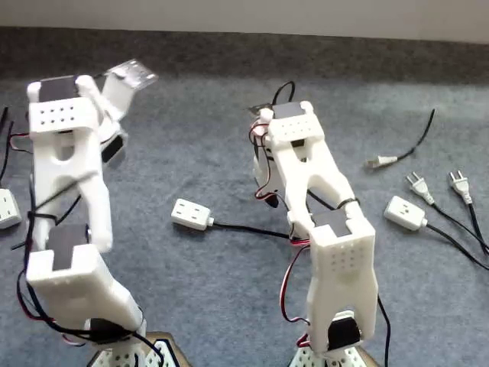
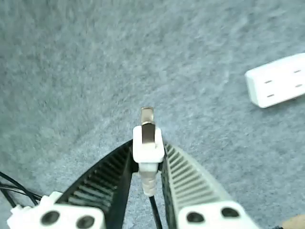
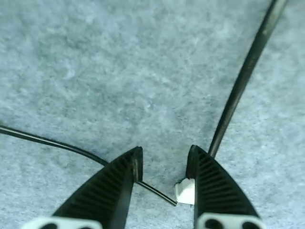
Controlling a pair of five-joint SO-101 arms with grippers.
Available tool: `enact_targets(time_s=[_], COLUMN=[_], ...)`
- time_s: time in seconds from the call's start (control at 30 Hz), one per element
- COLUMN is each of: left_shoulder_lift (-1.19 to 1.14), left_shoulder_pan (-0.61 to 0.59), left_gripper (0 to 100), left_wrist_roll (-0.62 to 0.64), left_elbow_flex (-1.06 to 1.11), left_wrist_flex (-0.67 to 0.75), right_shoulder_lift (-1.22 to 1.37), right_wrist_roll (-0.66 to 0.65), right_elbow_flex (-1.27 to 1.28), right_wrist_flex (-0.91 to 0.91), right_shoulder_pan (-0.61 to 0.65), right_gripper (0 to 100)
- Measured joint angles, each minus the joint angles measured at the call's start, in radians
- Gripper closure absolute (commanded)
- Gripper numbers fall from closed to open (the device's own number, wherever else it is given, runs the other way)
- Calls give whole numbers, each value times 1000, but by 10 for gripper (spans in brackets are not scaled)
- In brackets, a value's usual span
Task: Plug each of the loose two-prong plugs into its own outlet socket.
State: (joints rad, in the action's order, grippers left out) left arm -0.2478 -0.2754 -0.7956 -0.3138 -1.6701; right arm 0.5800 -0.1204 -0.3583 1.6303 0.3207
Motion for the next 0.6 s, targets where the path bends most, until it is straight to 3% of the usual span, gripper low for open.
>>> enact_targets(time_s=[0.17,0.27,0.6], left_shoulder_lift=[213,347,925], left_shoulder_pan=[140,215,393], left_gripper=[995,995,995], left_wrist_roll=[61,114,226], left_elbow_flex=[48,175,908], left_wrist_flex=[-32,25,559], right_shoulder_lift=[0,0,0], right_wrist_roll=[0,0,0], right_elbow_flex=[-52,-58,-60], right_wrist_flex=[9,9,9], right_shoulder_pan=[-60,-71,-69], right_gripper=[839,839,839])
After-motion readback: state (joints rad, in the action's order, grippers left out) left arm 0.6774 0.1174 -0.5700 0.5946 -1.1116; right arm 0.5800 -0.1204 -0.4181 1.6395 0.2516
